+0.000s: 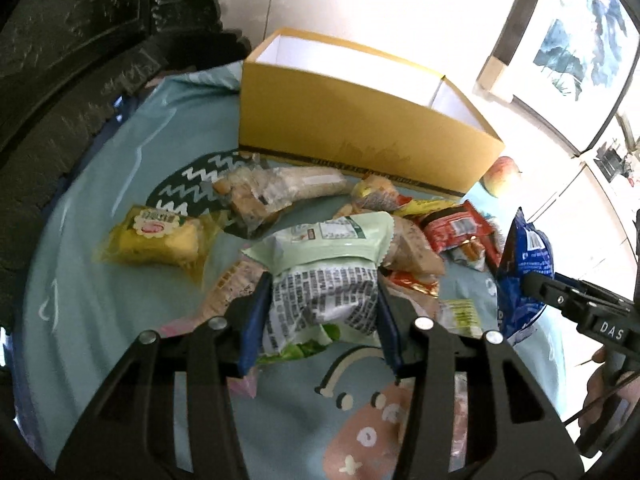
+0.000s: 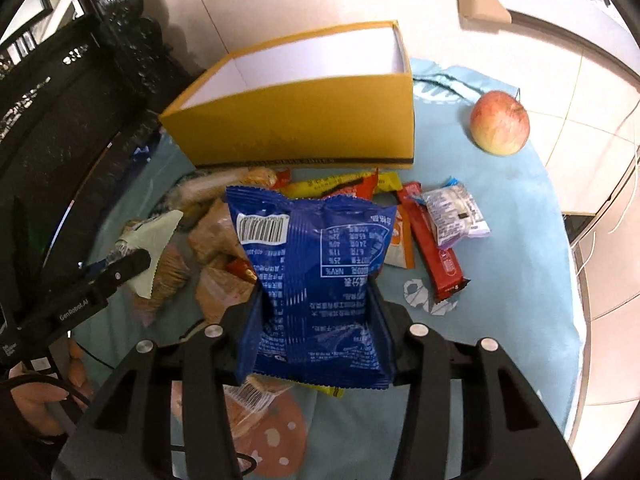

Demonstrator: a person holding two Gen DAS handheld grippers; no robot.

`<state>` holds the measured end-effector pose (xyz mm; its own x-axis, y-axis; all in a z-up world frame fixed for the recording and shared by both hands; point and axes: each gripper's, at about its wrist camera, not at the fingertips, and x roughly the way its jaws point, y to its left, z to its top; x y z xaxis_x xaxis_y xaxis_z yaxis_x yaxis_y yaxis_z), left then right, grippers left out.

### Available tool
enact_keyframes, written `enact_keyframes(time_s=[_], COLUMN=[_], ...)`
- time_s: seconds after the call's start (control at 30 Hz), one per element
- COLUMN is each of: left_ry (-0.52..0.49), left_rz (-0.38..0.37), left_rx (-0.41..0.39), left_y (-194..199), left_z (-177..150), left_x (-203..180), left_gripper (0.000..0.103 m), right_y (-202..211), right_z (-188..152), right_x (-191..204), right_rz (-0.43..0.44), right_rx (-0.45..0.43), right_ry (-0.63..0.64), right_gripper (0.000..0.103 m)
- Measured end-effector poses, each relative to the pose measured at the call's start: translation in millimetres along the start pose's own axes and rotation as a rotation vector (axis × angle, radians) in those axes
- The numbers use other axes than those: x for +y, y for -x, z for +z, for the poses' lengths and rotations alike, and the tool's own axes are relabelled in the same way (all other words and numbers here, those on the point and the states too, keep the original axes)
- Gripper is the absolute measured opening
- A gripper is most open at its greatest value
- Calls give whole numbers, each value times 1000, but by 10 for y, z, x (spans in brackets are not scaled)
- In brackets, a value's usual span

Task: Organize snacks
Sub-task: 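Lift both held packets and carry them over the yellow box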

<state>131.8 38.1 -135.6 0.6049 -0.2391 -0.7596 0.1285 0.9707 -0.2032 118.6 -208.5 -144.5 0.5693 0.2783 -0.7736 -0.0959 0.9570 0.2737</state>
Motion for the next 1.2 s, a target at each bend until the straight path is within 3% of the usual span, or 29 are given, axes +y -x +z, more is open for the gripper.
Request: enact_keyframes(time_s=[0.43, 0.8, 1.0, 1.2], left_ry=[-19, -77, -90, -90], left_rz=[-23, -53, -36, -6], left_rx=[-110, -254, -285, -274], left_y=[575, 1062, 1044, 748], left_z=[232, 996, 1397, 1625], left_x=[-195, -580, -705, -728], left_gripper=[48, 49, 49, 49], right_y=[629, 1307, 1379, 1180], right_z=[113, 772, 1119, 1384], right_x=[139, 228, 222, 178], right_rz=[29, 18, -4, -33], right_rx=[-128, -305, -346, -375], right_ry=[32, 85, 106, 92], right_gripper=[48, 48, 48, 48])
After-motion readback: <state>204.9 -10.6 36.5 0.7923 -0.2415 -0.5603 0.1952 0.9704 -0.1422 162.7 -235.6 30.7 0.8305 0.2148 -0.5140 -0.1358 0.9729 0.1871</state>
